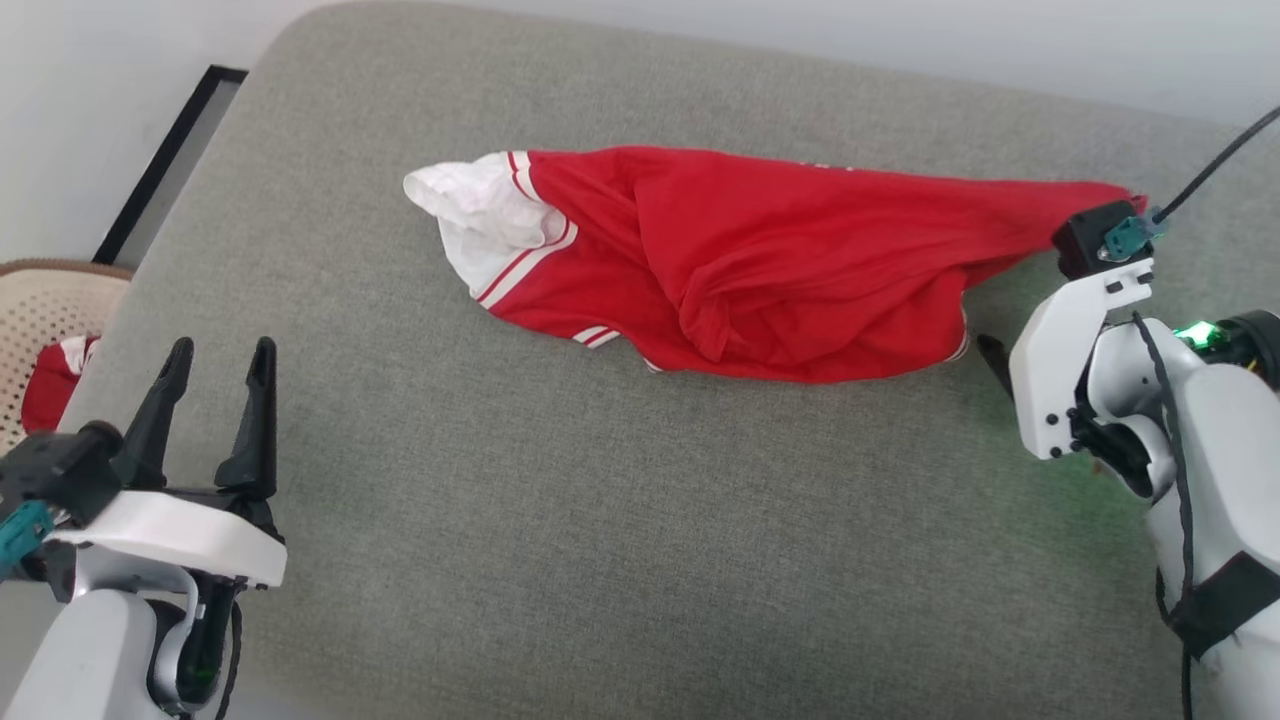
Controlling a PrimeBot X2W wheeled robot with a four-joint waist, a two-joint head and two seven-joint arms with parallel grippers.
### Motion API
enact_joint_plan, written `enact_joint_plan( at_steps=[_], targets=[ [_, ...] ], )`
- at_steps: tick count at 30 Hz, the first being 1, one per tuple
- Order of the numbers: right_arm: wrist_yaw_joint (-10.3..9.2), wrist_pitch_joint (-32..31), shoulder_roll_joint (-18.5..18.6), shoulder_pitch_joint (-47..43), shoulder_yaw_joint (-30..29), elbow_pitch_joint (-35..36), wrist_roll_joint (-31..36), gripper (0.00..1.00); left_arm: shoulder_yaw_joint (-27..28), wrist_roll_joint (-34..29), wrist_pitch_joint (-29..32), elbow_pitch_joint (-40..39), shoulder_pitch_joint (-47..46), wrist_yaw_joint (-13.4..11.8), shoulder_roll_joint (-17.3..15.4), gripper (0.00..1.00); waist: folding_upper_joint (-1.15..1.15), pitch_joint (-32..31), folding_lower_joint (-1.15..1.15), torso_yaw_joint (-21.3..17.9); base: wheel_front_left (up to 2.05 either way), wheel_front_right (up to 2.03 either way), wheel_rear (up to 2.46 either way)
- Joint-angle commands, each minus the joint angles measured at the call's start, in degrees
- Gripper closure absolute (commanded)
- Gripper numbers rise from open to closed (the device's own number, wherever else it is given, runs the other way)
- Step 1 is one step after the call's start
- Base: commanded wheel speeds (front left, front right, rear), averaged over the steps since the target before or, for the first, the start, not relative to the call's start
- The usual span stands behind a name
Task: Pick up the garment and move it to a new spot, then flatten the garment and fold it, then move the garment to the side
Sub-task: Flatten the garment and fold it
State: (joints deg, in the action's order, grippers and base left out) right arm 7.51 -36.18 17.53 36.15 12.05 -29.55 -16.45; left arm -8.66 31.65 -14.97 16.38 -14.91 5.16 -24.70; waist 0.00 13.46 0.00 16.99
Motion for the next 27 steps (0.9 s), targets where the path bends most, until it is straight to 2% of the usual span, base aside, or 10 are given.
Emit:
enact_joint_plan(
  at_steps=[1, 5, 13, 17, 23, 24, 25, 27],
  targets=[
    [-0.04, -0.93, -0.16, 1.06, -0.34, 0.03, 0.18, 0.00, 0.65, -0.70, -0.28, -0.50, 0.57, 0.36, 0.44, 0.00, 0.00, 0.62, 0.00, 0.37, 0.00, 0.00, 0.00],
    [-0.04, -4.96, -1.27, 2.10, -0.87, 0.10, 0.47, 0.00, 3.27, -2.32, -0.29, -2.61, 1.67, 1.38, 2.21, 0.00, 0.00, 2.16, 0.00, 0.88, 0.00, 0.00, 0.00],
    [-0.04, -6.77, -3.14, 4.33, -1.19, -1.40, 1.74, 0.00, 3.89, -3.79, -0.29, -5.44, 2.88, 2.25, 6.19, 0.00, 0.00, 3.80, 0.00, 1.65, 0.00, 0.00, 0.00],
    [-0.03, -7.12, -4.66, 4.80, -0.55, -2.25, 1.32, 0.00, 3.45, -3.75, -0.29, -5.72, 3.19, 2.32, 6.92, 0.00, 0.00, 4.09, 0.00, 1.93, 0.00, 0.00, 0.00],
    [-0.03, -7.86, -5.07, 5.65, 0.82, -4.15, 2.08, 0.00, 2.25, -2.86, -0.29, -6.57, 2.49, 2.36, 6.93, 0.00, 0.00, 4.64, 0.00, 2.60, 0.00, 0.00, 0.00],
    [-0.03, -7.99, -4.85, 5.78, 1.25, -4.41, 2.55, 0.09, 2.18, -2.76, -0.29, -6.71, 2.48, 2.36, 6.93, 0.00, 0.00, 4.76, 0.00, 2.72, 0.00, 0.00, 0.00],
    [-0.04, -7.93, -4.64, 5.87, 1.57, -4.61, 2.64, 0.50, 2.14, -2.64, -0.29, -6.82, 2.51, 2.36, 6.92, 0.00, 0.00, 4.90, 0.00, 2.82, 0.00, 0.00, 0.00],
    [-0.04, -7.95, -4.46, 6.15, 1.74, -5.16, 2.74, 0.95, 1.86, -2.40, -0.29, -6.86, 2.69, 2.37, 7.03, 0.00, 0.00, 5.19, 0.00, 2.94, 0.00, 0.00, 0.00]
  ],
)
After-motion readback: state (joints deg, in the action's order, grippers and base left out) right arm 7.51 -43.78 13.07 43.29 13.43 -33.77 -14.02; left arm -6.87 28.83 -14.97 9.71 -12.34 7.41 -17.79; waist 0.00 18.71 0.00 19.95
